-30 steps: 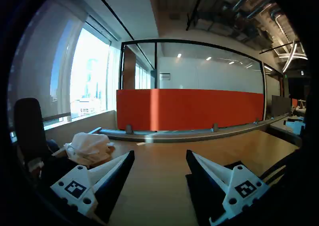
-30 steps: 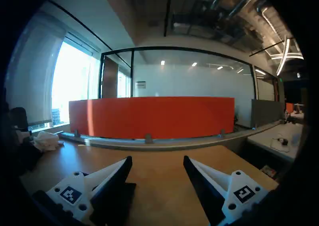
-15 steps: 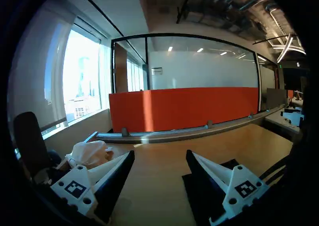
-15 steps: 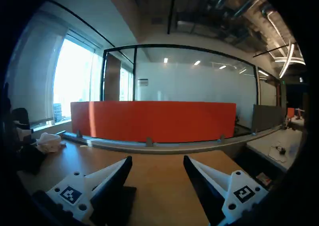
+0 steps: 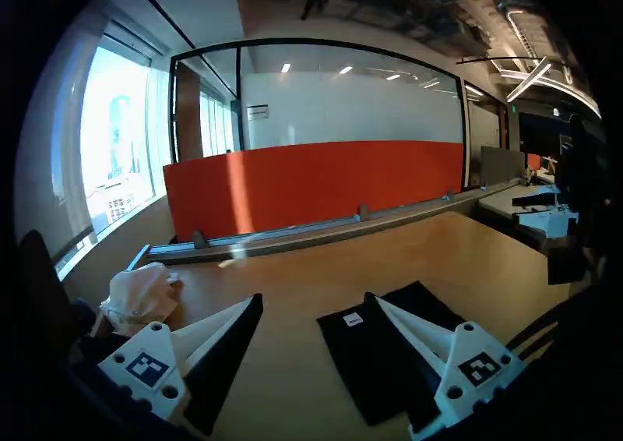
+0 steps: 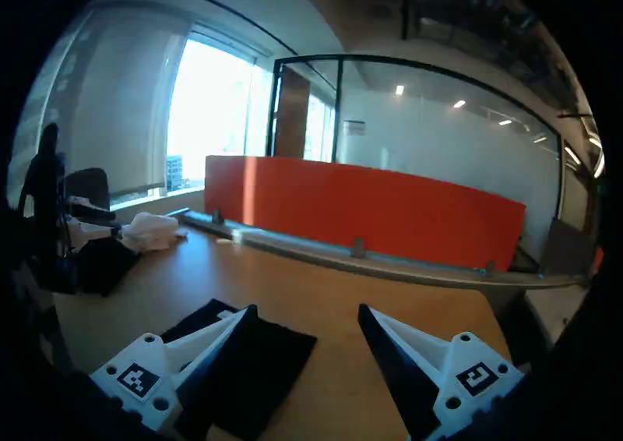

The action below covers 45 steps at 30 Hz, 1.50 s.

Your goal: Fold towel

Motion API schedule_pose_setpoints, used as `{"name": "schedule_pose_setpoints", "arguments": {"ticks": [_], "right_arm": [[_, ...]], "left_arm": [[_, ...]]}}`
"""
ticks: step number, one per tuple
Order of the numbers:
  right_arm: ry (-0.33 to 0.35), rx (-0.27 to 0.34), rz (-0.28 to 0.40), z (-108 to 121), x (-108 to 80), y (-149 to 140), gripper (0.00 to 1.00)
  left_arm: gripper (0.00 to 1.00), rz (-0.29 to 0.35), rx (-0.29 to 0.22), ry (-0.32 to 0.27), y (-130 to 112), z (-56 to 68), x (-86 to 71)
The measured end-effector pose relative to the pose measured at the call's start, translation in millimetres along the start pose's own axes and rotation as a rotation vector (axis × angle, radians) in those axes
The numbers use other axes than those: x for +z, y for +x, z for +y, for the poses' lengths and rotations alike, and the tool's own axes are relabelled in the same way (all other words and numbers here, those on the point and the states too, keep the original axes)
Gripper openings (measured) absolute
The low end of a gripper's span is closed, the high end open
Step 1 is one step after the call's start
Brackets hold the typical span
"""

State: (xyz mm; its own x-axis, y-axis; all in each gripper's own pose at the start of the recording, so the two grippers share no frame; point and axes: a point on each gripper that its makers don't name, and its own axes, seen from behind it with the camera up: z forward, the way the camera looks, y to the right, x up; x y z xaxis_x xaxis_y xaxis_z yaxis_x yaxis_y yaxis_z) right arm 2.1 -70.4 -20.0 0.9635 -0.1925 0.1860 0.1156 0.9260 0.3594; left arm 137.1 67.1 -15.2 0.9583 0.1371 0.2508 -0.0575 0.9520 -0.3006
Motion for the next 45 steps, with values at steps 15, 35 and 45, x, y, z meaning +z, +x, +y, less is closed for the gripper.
{"name": "schedule_pose_setpoints", "arguments": {"ticks": [15, 35, 45], "right_arm": [[0.154, -0.06, -0.17, -41.4, 4.4, -53.8, 1.0], [0.24, -0.098, -0.399, -73.2, 8.1, -186.4, 1.0], [0.282, -0.105, -0.491, -85.3, 4.3, -237.8, 1.0]], "left_arm": [[0.96, -0.135, 0.041, -0.116, -62.8, 31.9, 10.8], [0.96, -0.361, 0.067, -0.231, -189.0, 76.9, 24.9], [0.96, -0.464, 0.096, -0.287, -236.9, 91.2, 25.3]]}}
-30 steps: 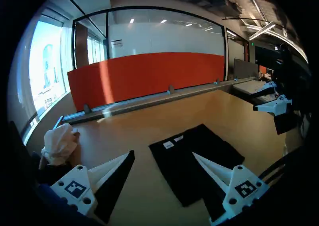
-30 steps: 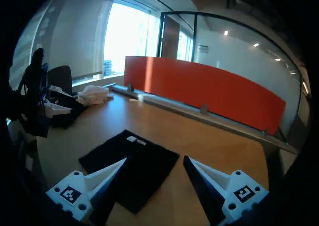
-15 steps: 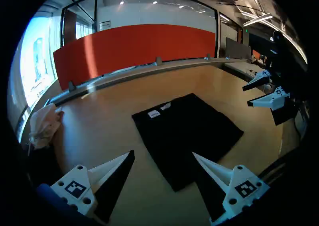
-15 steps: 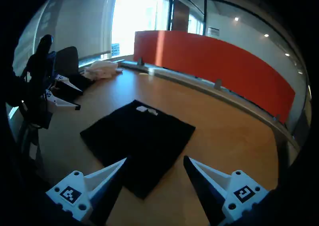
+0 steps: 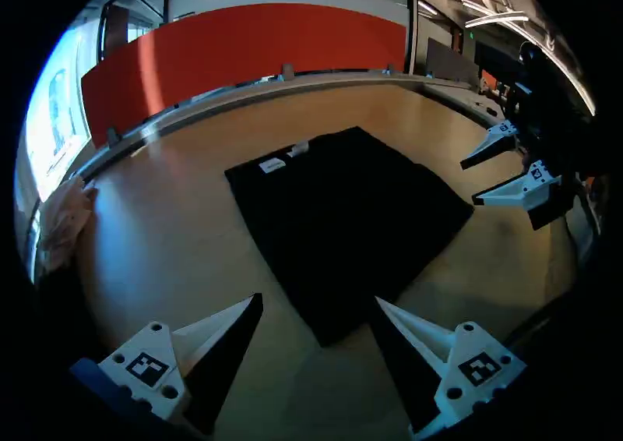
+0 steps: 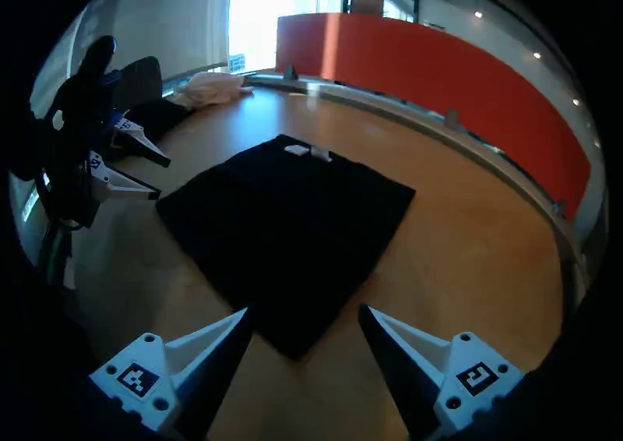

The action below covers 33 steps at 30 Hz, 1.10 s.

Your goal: Fold towel

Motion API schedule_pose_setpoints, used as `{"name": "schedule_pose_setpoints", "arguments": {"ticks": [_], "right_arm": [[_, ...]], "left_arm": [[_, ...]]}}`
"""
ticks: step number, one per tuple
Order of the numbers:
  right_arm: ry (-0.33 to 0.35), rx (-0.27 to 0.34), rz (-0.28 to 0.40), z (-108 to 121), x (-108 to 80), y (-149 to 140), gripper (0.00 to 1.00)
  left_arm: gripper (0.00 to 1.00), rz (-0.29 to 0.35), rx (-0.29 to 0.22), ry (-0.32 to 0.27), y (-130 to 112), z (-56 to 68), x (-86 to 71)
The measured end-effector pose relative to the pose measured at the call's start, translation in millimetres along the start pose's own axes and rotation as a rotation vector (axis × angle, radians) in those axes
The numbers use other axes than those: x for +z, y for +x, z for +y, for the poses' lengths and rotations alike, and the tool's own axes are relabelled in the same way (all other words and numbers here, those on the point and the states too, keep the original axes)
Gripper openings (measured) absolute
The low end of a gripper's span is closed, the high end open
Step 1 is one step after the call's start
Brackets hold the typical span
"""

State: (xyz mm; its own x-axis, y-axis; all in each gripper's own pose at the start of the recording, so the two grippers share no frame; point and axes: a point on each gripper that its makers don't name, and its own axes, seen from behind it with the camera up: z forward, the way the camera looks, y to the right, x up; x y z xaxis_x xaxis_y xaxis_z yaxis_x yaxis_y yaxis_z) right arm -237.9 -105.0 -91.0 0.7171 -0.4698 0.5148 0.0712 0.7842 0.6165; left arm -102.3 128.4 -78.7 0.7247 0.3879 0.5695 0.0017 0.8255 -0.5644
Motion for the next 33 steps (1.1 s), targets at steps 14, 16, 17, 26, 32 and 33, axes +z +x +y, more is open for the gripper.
{"name": "schedule_pose_setpoints", "arguments": {"ticks": [14, 16, 17, 26, 32, 33], "right_arm": [[0.02, 0.005, -0.071, -2.1, 12.0, -31.8, 1.0], [0.019, 0.005, -0.073, -1.6, 12.1, -33.6, 1.0], [0.019, 0.005, -0.073, -1.4, 12.0, -34.3, 1.0], [0.04, 0.022, -0.069, -4.7, 11.8, -35.7, 0.91], [0.052, 0.015, -0.062, -8.7, 13.2, -35.8, 0.79], [0.055, 0.012, -0.062, -9.6, 13.4, -35.8, 0.76]], "left_arm": [[0.96, -0.081, -0.019, -0.046, -29.8, 13.3, 15.4], [0.96, -0.084, -0.013, -0.046, -31.0, 14.6, 15.9], [0.95, -0.084, -0.007, -0.044, -31.2, 14.5, 16.0], [0.95, -0.104, 0.027, -0.032, -33.7, 15.2, 16.4], [0.87, -0.115, 0.018, -0.02, -33.9, 12.7, 16.4], [0.85, -0.115, 0.015, -0.018, -34.0, 12.0, 16.5]]}}
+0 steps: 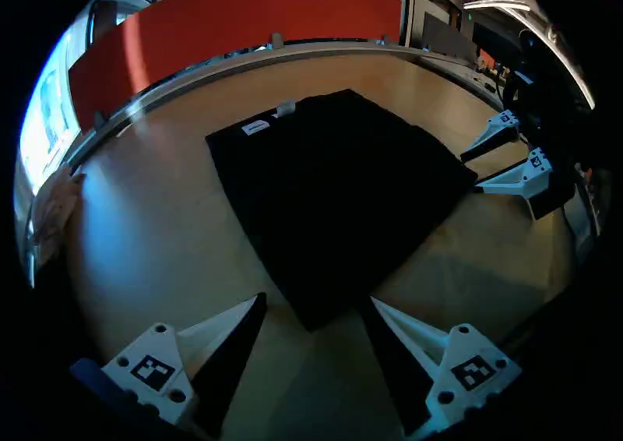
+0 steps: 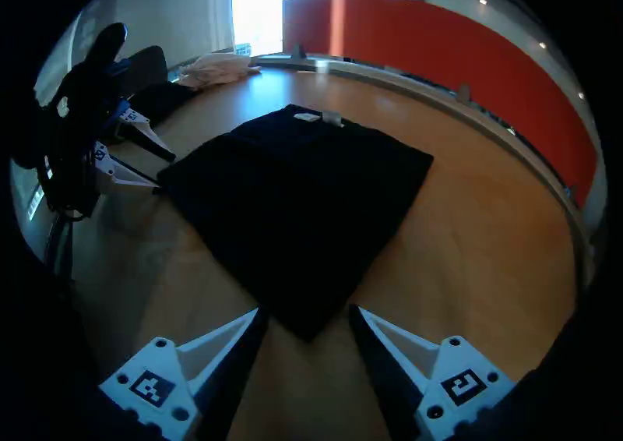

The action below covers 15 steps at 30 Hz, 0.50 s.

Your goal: Fold towel

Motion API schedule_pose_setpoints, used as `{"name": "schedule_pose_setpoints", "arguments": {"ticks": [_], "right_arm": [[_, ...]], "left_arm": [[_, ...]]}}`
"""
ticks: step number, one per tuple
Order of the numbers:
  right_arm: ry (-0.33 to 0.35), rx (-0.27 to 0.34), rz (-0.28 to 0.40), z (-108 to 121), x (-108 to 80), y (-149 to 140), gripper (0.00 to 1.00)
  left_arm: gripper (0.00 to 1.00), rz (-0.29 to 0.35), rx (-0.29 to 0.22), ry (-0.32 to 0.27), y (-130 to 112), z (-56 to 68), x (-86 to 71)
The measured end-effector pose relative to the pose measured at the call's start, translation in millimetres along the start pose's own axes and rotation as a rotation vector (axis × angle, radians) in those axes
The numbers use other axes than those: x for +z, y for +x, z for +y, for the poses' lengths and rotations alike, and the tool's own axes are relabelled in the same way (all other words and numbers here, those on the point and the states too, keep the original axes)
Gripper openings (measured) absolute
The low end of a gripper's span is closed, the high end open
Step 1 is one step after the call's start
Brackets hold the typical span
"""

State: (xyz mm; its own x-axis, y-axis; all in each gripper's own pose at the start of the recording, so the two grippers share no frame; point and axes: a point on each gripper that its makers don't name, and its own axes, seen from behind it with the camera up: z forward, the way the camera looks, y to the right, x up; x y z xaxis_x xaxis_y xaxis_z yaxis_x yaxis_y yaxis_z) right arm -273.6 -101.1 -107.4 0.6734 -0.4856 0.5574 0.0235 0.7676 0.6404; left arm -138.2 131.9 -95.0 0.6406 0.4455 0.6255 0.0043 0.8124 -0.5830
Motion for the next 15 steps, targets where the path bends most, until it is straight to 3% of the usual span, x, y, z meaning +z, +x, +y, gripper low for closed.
{"name": "schedule_pose_setpoints", "arguments": {"ticks": [7, 15], "right_arm": [[0.008, -0.004, -0.003, -1.0, 1.5, 0.2, 0.45], [0.001, 0.013, -0.009, -0.2, 2.4, 0.8, 0.23]], "left_arm": [[0.7, -0.005, -0.008, 0.009, -0.9, -0.2, 0.3], [0.52, -0.015, -0.018, 0.014, -1.1, 2.5, -0.2]]}}
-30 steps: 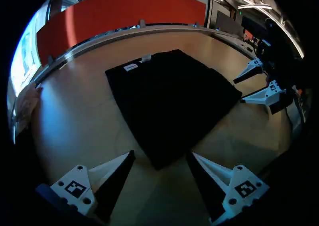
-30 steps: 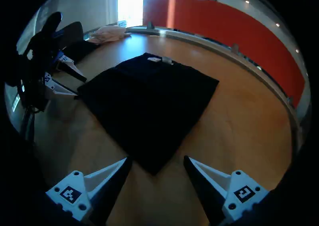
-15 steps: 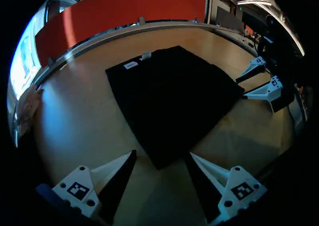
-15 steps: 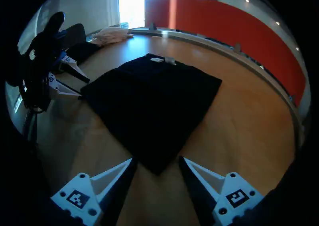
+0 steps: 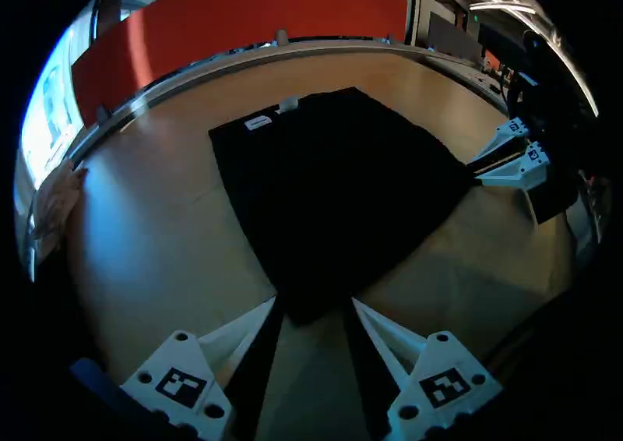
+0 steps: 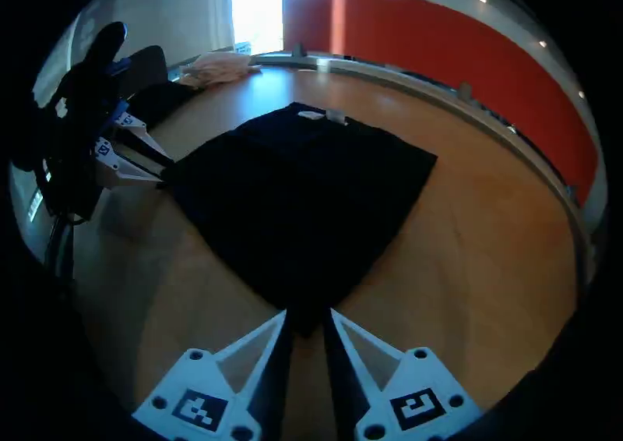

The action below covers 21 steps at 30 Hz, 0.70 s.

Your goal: Fold towel

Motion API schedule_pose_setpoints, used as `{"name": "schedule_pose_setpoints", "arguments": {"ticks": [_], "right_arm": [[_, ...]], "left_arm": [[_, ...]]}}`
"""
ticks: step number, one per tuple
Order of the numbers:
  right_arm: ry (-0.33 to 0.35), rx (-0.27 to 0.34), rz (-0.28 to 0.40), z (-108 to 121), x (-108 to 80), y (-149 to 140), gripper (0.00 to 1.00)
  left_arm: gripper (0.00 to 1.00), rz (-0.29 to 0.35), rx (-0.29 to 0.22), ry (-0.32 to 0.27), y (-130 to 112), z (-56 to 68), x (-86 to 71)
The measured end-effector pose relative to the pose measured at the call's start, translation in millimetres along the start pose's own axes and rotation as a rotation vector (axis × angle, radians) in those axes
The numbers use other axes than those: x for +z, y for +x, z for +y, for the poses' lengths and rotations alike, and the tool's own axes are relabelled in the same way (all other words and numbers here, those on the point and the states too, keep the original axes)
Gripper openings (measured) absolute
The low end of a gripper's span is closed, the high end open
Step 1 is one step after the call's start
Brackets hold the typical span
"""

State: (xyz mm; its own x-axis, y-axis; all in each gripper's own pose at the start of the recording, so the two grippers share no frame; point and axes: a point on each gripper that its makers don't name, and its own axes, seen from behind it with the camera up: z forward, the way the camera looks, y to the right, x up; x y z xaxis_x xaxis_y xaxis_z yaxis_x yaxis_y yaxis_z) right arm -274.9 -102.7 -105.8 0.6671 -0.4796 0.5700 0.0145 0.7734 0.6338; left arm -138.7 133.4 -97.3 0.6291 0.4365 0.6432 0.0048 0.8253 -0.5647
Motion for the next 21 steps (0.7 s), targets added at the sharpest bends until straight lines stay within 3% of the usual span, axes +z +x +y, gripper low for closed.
{"name": "schedule_pose_setpoints", "arguments": {"ticks": [2, 4, 10, 15, 21], "right_arm": [[-0.002, 0.011, -0.004, 0.5, -0.1, -0.1, 0.21], [-0.004, 0.02, -0.007, 0.7, -0.3, -0.2, 0.2], [0.0, 0.037, -0.011, -1.3, -2.0, -0.1, 0.15], [-0.007, 0.056, -0.012, -1.8, -6.2, 0.2, 0.13], [-0.002, 0.069, 0.011, -3.5, -15.7, 8.6, 0.13]], "left_arm": [[0.49, -0.003, -0.003, 0.003, -0.3, 0.3, 0.0], [0.32, -0.005, -0.008, 0.009, -0.6, 0.2, -0.1], [0.19, -0.012, -0.035, 0.022, -0.8, 1.8, -1.0], [0.17, -0.015, -0.058, -0.01, 0.1, 10.3, -3.8], [0.16, 0.002, -0.075, -0.001, 6.4, 10.6, -14.0]]}}
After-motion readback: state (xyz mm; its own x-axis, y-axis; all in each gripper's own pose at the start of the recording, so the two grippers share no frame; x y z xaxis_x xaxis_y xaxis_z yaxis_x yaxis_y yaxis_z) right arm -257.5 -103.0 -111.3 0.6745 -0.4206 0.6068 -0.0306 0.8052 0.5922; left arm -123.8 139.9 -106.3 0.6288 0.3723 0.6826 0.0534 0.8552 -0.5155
